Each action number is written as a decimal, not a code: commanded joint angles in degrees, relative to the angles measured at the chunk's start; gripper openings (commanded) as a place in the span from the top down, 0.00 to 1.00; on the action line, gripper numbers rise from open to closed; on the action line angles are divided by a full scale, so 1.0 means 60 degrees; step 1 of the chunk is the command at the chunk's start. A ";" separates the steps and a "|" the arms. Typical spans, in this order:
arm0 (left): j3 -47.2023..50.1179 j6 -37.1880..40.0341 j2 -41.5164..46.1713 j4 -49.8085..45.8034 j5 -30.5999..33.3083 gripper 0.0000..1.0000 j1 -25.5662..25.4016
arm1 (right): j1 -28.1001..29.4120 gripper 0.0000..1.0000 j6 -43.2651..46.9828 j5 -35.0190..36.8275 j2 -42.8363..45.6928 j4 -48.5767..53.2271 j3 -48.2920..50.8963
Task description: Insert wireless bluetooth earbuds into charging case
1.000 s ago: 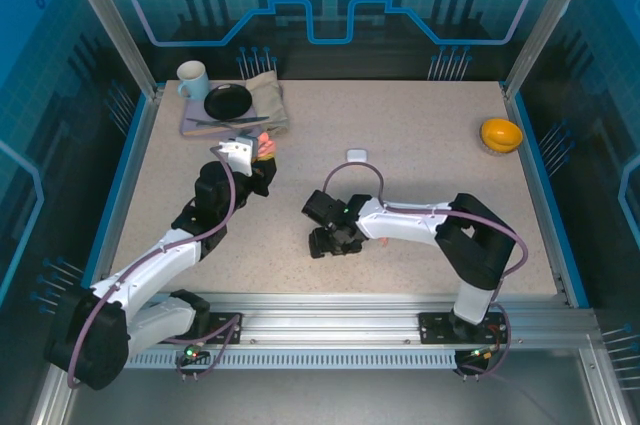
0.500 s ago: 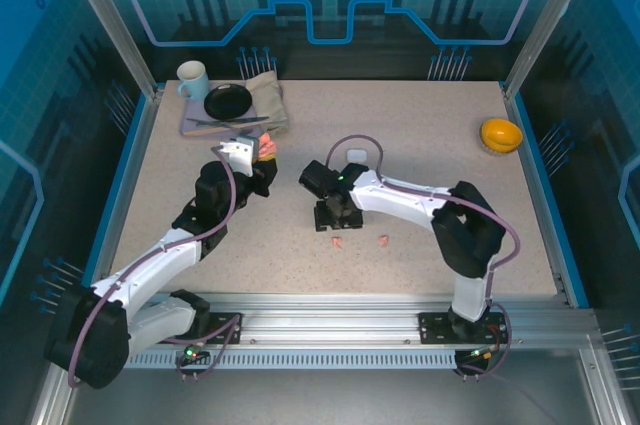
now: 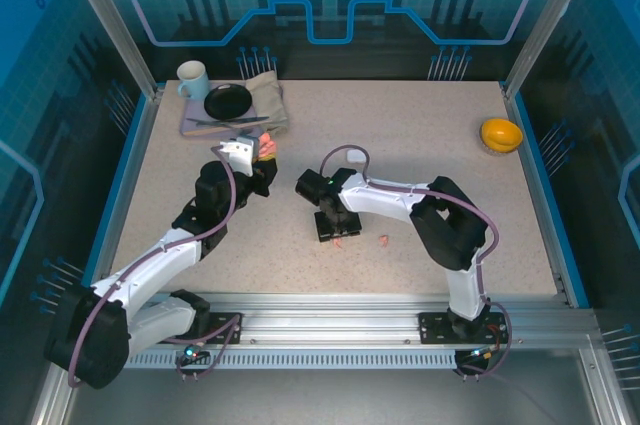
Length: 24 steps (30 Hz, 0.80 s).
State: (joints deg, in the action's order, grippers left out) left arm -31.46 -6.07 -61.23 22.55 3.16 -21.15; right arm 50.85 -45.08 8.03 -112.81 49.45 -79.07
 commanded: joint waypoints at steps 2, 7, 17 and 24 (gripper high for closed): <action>-0.0393 -0.0003 0.0013 0.0226 -0.0197 1.00 0.0069 | 0.0167 0.49 0.0404 -0.0150 -0.0188 0.0183 -0.0066; -0.0397 -0.0012 -0.0005 0.0241 -0.0197 1.00 0.0075 | 0.0154 0.50 0.0586 -0.0017 -0.0363 0.0315 -0.0166; -0.0352 -0.0006 -0.0063 0.0285 -0.0205 1.00 0.0071 | 0.0103 0.53 0.0308 -0.0077 -0.0512 0.0054 -0.0046; -0.0337 -0.0043 -0.0118 0.0334 -0.0215 1.00 0.0067 | -0.0038 0.57 0.0000 -0.0144 -0.0391 -0.0133 0.0105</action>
State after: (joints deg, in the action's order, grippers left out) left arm -31.48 -6.09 -61.56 22.57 3.11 -21.15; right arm 51.22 -43.68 7.33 -114.54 48.93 -79.07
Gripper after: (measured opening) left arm 0.231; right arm 0.431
